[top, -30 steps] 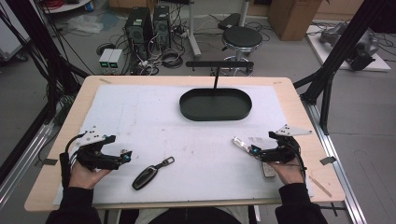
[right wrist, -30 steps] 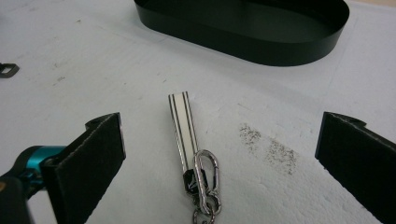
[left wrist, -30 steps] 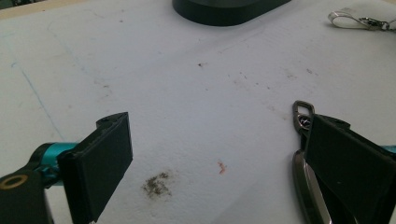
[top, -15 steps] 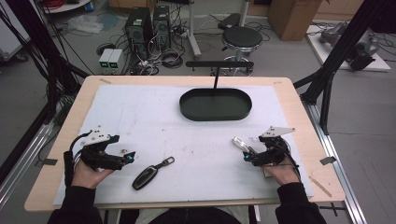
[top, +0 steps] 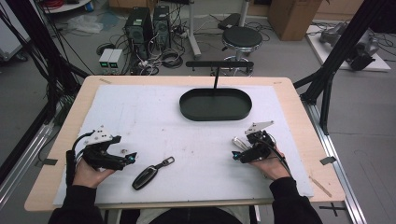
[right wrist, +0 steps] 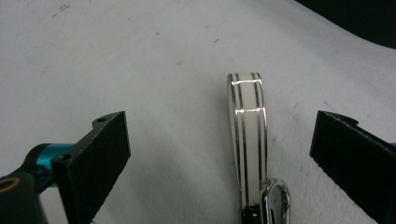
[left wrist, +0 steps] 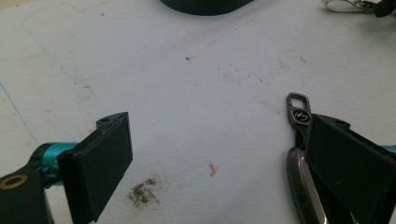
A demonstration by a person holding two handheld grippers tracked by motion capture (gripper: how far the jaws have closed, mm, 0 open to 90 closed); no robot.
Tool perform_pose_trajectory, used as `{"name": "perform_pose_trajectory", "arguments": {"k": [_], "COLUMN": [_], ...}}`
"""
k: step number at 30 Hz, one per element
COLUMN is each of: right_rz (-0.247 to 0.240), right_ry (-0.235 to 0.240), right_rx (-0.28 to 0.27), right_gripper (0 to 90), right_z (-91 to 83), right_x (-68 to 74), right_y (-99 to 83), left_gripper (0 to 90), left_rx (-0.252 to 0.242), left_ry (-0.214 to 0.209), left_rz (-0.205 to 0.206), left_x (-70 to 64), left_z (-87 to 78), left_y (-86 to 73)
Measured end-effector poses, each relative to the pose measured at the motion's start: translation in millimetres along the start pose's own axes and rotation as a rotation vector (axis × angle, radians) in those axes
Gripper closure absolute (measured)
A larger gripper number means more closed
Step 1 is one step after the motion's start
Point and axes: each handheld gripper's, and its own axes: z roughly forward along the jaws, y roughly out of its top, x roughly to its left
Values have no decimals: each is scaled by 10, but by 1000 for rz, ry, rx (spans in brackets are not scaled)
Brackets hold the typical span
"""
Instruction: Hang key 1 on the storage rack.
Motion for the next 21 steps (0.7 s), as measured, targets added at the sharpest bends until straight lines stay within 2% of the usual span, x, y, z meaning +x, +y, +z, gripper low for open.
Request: {"name": "perform_pose_trajectory", "arguments": {"k": [3,4,5,7,11,16,18,21], "right_rz": [19,27,29,28,36,26,29,16], "right_ry": [10,15,30,57,50,51,28,-11], "right_rx": [12,10,5,8,21,26,43,70], "right_gripper": [67,102,178,218,278,464,538,710], "right_z": [22,24,21,16,26,23,30,45], "right_x": [-40,-51,-64,-80,-98,-88,-80,-79], "right_y": [39,41,43,41,37,41,39,32], "left_gripper": [83,82,83,83,82,83,83,82], "left_rx": [7,7,9,16,15,22,24,21], "left_ry": [-3,-5,-7,-7,-8,-8,-10,-9], "left_rz": [1,3,1,8,4,10,11,10], "left_x": [4,8,9,15,14,15,16,16], "left_z": [12,16,18,15,20,21,22,21], "left_y": [-1,-2,-3,-3,-6,-6,-7,-8]}}
